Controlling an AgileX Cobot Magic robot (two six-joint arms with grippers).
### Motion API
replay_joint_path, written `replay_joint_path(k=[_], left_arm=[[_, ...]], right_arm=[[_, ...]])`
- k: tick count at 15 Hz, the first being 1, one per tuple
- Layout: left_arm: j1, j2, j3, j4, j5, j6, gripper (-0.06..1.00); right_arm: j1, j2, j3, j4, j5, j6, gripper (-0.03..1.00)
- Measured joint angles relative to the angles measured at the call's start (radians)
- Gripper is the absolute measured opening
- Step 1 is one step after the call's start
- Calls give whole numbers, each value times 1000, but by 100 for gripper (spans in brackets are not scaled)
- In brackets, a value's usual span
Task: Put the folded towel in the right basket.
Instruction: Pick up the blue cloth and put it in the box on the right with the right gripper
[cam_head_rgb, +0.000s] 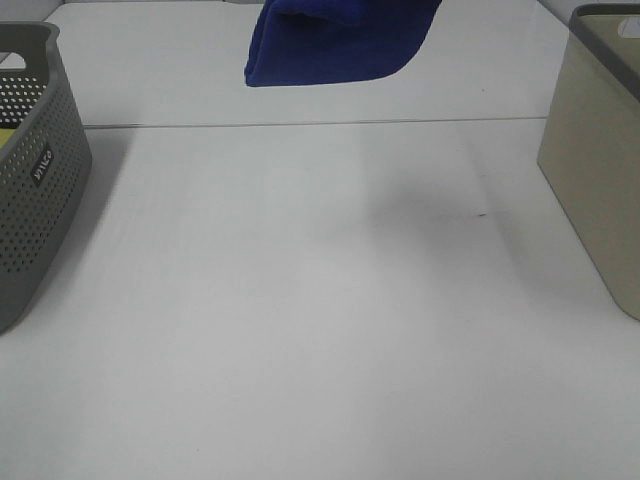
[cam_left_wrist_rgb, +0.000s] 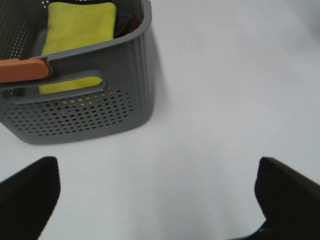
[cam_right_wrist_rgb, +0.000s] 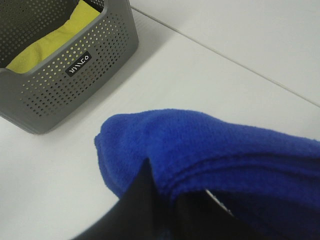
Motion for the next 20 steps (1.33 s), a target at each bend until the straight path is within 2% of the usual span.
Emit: replay_joint_path(k=[5,7,11,18,20], left_arm=[[0,0,0,0,0,0,99],[0,0,0,0,0,0,99],[0,0,0,0,0,0,99],[0,0,0,0,0,0,99],[0,0,0,0,0,0,99]], right_arm=[[0,-113,0,-66,110,0,6],[0,-138,0,-108,126,1,6],[0,-181,0,-263,132,125,6],[-3,-184,0,-545,134,260,6],[-75,-184,0,-501,127,279,6]])
